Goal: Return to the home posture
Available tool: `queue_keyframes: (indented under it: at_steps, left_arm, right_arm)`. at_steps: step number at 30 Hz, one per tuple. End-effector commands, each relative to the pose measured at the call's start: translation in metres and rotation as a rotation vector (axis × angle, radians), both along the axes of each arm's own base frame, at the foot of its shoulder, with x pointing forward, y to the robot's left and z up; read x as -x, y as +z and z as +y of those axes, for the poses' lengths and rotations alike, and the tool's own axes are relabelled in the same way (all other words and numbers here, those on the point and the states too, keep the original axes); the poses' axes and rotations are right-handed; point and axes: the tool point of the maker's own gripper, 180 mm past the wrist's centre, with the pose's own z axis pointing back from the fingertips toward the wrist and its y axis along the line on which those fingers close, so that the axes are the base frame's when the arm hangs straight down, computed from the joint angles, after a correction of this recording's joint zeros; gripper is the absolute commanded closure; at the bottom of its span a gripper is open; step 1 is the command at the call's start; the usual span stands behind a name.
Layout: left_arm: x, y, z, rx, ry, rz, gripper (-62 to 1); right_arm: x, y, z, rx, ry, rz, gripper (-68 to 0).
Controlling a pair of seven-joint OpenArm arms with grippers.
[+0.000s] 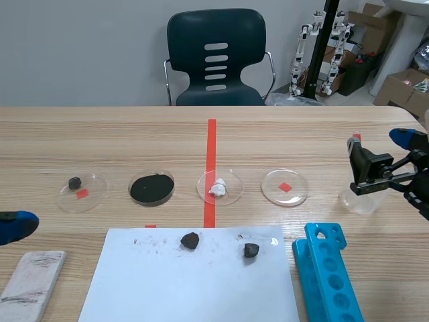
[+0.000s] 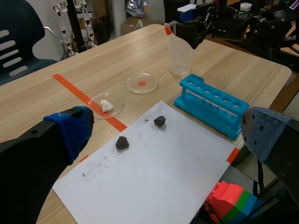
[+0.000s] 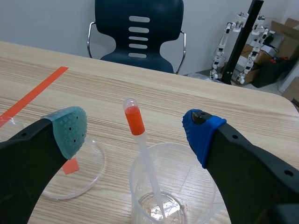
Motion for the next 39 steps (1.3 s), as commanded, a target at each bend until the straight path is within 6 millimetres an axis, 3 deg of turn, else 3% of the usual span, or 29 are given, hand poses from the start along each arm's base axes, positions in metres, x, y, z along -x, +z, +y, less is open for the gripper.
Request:
queue_keyframes:
  at_steps: [1, 8, 17, 23, 33, 39]
  left_arm:
    - [-0.003, 0.007, 0.001, 0.019, 0.009, -0.023, -62.3]
    - [-0.003, 0.007, 0.001, 0.019, 0.009, -0.023, -62.3]
    - [-0.003, 0.007, 0.001, 0.019, 0.009, -0.023, -62.3]
    - [-0.003, 0.007, 0.001, 0.019, 0.009, -0.023, -62.3]
    - [-0.003, 0.007, 0.001, 0.019, 0.009, -0.023, -62.3]
    - [-0.003, 0.007, 0.001, 0.019, 0.009, -0.023, -62.3]
  right_arm:
    - [-0.008, 0.013, -0.003, 0.006, 0.002, -0.039, -43.3]
    - [-0.003, 0.015, -0.001, 0.008, 0.012, -0.047, -43.3]
    - [0.035, 0.053, 0.029, 0.067, 0.1, -0.126, -43.3]
    - [0.079, 0.08, 0.05, 0.085, 0.137, -0.151, -43.3]
    - [0.168, 0.099, 0.093, 0.047, 0.301, -0.141, -43.5]
    - [0.199, 0.098, 0.103, 0.034, 0.361, -0.125, -55.7]
